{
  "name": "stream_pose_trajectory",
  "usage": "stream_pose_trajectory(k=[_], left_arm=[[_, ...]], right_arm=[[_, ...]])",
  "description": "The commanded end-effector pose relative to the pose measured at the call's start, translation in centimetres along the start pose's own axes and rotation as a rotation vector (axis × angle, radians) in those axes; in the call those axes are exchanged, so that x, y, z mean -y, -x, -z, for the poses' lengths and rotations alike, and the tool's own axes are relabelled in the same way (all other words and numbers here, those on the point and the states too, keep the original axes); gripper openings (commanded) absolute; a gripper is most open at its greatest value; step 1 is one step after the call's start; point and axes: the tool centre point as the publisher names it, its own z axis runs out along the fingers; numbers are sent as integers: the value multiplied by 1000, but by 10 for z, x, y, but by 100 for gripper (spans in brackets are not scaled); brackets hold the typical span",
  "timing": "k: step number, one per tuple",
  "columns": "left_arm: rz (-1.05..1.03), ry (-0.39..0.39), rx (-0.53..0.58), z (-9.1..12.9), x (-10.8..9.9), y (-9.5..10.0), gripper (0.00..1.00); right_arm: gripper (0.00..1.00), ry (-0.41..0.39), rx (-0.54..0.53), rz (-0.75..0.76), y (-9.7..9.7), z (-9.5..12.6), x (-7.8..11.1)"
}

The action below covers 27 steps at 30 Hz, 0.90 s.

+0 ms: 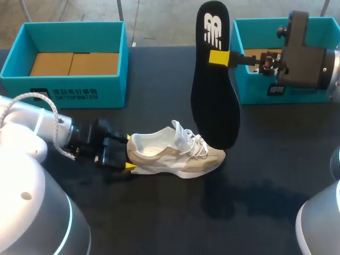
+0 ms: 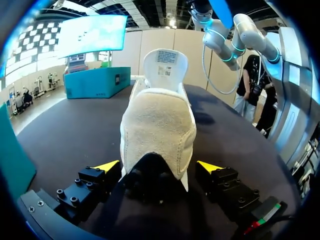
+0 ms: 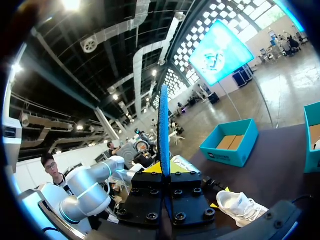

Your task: Take the shoe out of the shoebox, open the shoe tongue, remove and reinsert the insole, then place the shoe into the shoebox

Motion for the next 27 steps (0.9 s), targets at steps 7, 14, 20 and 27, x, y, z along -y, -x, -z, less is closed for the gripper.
stream_pose_trajectory(k=[7, 14, 20, 27], left_arm=[[-20, 223, -61, 20, 12, -6, 100], [-59, 387, -60, 24, 16, -7, 100], [-59, 387, -60, 24, 16, -7, 100], [-68, 457, -50, 24, 18, -6, 100]], right_arm=[[0, 1, 0, 0, 1, -6, -2], [0, 1, 0, 0, 1, -6, -2], [0, 1, 0, 0, 1, -6, -2], [0, 1, 0, 0, 1, -6, -2]])
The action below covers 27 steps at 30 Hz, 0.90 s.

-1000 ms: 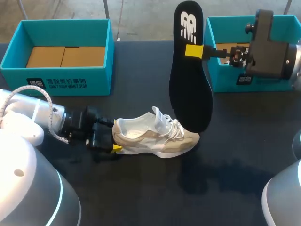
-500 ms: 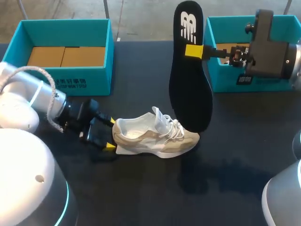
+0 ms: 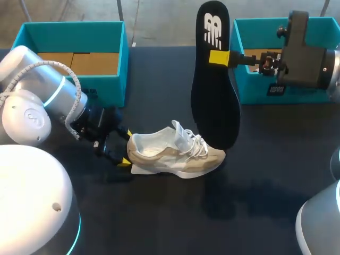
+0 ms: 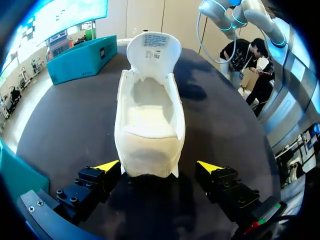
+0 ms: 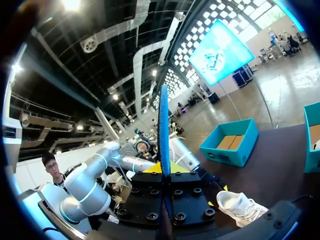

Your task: Take the shoe out of the shoebox, open the shoe tongue, remove and reinsert the insole, then place the shoe into the shoebox

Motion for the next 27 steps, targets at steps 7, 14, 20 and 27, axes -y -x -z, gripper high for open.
stream_pose_trajectory(k=[7, 14, 20, 27], left_arm=[[-12, 278, 12, 4, 9, -1, 100], [-27, 387, 19, 7, 14, 0, 100], [-41, 419, 18, 11, 20, 0, 100], [-51, 446, 15, 17, 29, -4, 100]], right_arm=[[0, 1, -1, 0, 1, -6, -2], [0, 1, -1, 0, 1, -6, -2], [0, 1, -1, 0, 1, -6, -2], [0, 1, -1, 0, 1, -6, -2]])
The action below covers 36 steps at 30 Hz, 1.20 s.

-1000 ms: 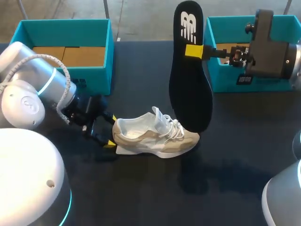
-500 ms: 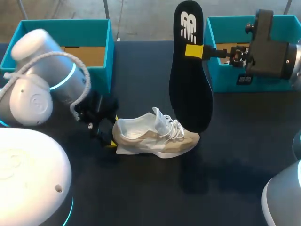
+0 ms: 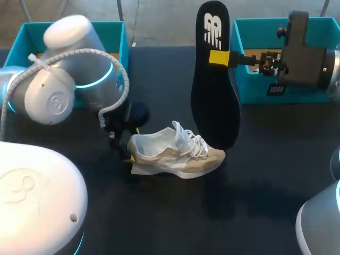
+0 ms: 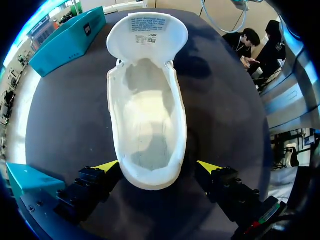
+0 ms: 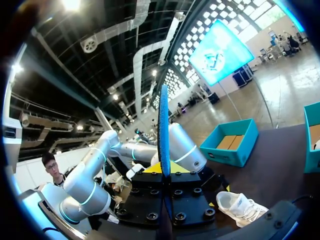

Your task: Take the shoe out of the shoebox, open the shoe tongue, remove and reinsert the insole, then place the shoe into the shoebox

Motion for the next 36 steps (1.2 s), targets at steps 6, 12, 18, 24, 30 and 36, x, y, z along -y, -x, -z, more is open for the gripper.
stream_pose_trajectory(k=[6, 12, 18, 24, 30, 36], left_arm=[[-12, 81, 22, 11, 7, -7, 100], [-16, 93, 25, 11, 9, -9, 100], [-13, 98, 30, 12, 9, -10, 100], [-10, 106, 47, 16, 12, -12, 100], [-8, 111, 56, 17, 13, -14, 100], [-10, 109, 61, 23, 13, -19, 100]], right_arm=[[0, 1, -1, 0, 1, -6, -2], [0, 1, -1, 0, 1, -6, -2], [0, 1, -1, 0, 1, -6, -2], [0, 1, -1, 0, 1, -6, -2], [0, 1, -1, 0, 1, -6, -2], [0, 1, -1, 0, 1, -6, -2]])
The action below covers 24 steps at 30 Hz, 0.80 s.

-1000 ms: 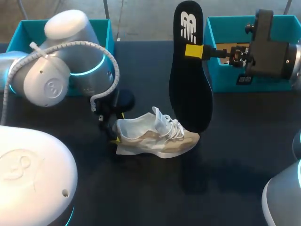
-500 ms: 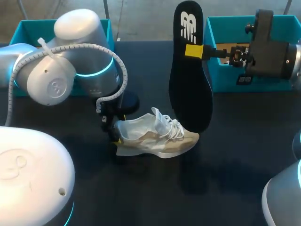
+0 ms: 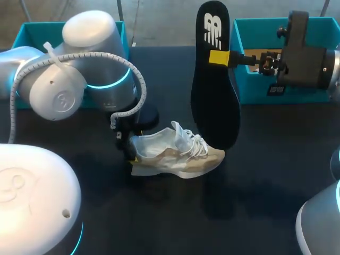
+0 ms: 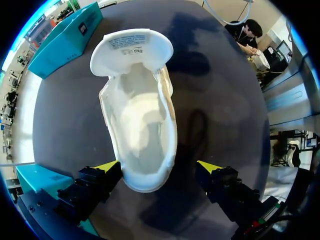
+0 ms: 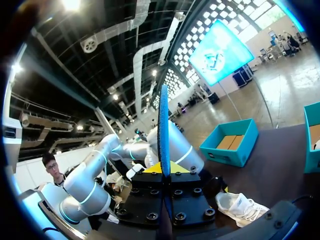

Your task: Take the shoe out of the shoebox, open the shoe tongue, remove and reinsert the insole, then place the shoe into the shoebox

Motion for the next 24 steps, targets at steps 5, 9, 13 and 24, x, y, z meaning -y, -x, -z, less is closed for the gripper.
stream_pose_trajectory(k=[5, 9, 13, 24], left_arm=[[2, -5, 12, 9, -3, -6, 100], [6, -13, 28, 17, -2, -7, 100], [8, -14, 38, 22, -1, -7, 100], [17, -2, 41, 19, -1, 1, 100]], right_arm=[[0, 1, -1, 0, 1, -6, -2], [0, 1, -1, 0, 1, -6, -2], [0, 1, -1, 0, 1, -6, -2], [0, 1, -1, 0, 1, -6, -2]])
